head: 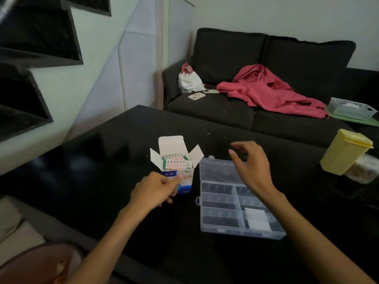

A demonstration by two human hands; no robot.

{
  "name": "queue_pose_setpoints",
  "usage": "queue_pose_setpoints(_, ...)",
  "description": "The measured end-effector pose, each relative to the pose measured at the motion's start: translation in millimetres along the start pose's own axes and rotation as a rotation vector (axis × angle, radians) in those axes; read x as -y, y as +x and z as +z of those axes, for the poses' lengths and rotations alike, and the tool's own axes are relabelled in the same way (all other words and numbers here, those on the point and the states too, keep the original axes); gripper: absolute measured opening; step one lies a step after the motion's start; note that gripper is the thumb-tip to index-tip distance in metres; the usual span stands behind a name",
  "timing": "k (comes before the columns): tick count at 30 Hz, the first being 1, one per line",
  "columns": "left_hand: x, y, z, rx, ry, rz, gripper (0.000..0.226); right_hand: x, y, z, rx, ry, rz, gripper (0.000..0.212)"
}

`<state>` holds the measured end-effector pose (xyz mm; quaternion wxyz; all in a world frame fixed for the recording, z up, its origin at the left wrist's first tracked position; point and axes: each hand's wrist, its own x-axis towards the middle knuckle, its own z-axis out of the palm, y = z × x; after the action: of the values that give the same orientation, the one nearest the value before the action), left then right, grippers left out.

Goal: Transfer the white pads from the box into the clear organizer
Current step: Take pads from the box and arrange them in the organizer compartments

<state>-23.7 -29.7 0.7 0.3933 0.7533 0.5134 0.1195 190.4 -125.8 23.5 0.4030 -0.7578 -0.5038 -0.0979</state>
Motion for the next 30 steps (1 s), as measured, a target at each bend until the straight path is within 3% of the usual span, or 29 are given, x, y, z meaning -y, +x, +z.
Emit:
queue_pose_setpoints(3, 13, 3, -20, -0.14, -0.019, -0.083, 0.049, 59, 26, 14, 0.257, 0.074, -0.241, 0.02)
queue_pose_setpoints(5, 16, 8, -20, -0.191, -0.216, -0.056, 0.044, 77, 38, 30, 0.479, -0.054, -0.346, 0.023)
queue_pose_setpoints(7, 15, 14, -16, -0.159, -0.414, 0.006, 0.036, 80, 44, 47, 0.656, -0.224, -0.384, 0.031)
queue_pose_setpoints(10, 15, 18, -13, -0.089, -0.491, 0.014, 0.035, 80, 48, 62, 0.808, -0.345, -0.354, 0.042)
queue_pose_setpoints(17, 9, 19, -16, -0.06, -0.732, -0.065, 0.029, 90, 54, 64, 0.818, -0.347, -0.364, 0.034)
queue_pose_setpoints(25, 16, 19, -8, -0.186, -0.687, -0.046, 0.03, 86, 57, 64, 0.834, -0.27, -0.366, 0.03)
queue_pose_setpoints(30, 14, 21, -5, -0.228, -0.718, -0.011, 0.035, 81, 63, 50, 0.721, -0.06, -0.246, 0.03)
